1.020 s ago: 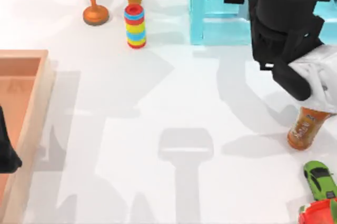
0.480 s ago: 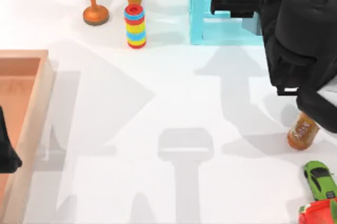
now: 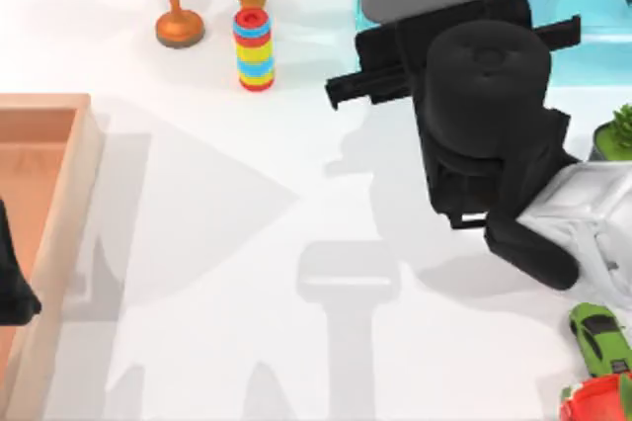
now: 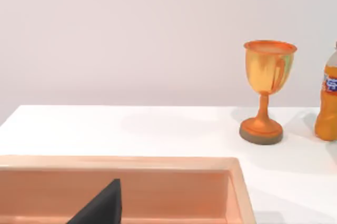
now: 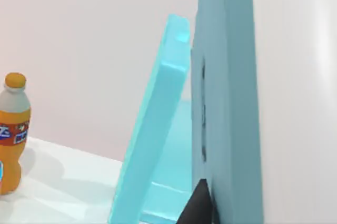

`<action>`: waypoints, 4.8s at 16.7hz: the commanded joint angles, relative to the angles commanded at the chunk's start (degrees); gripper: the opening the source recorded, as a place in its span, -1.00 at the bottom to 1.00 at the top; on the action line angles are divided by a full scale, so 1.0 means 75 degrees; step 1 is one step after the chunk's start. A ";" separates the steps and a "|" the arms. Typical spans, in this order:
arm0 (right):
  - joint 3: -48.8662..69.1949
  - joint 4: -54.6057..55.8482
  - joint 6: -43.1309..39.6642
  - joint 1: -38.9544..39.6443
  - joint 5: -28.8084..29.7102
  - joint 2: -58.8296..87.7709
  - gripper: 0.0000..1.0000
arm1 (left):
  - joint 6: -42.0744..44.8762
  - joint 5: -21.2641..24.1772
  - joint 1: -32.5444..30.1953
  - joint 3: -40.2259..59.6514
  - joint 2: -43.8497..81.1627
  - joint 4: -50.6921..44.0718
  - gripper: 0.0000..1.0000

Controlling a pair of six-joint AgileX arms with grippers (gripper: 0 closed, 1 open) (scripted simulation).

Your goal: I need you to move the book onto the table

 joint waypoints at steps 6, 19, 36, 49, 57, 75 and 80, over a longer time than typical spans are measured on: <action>0.0046 -0.0346 -0.4090 0.1849 0.0820 0.1301 -1.00 | 0.0000 0.0000 0.0000 0.0000 0.0000 0.0000 1.00; -0.0093 -0.0749 -0.6755 0.3243 0.1289 0.2102 -1.00 | 0.0000 0.0000 0.0000 0.0000 0.0000 0.0000 1.00; -0.0345 0.0092 -0.6701 0.3329 0.1381 0.2795 -1.00 | 0.0000 0.0000 0.0000 0.0000 0.0000 0.0000 1.00; -0.0345 0.0092 -0.6701 0.3329 0.1381 0.2795 0.96 | 0.0000 0.0000 0.0000 0.0000 0.0000 0.0000 1.00; -0.0345 0.0092 -0.6701 0.3329 0.1381 0.2795 1.00 | 0.0000 0.0000 0.0000 0.0000 0.0000 0.0000 1.00; 0.0658 -0.6234 -0.1172 0.6560 0.3515 0.2401 1.00 | 0.0000 0.0000 0.0000 0.0000 0.0000 0.0000 1.00; 0.0756 -0.6882 -0.0814 0.6653 0.3702 0.2394 1.00 | 0.0000 0.0000 0.0000 0.0000 0.0000 0.0000 1.00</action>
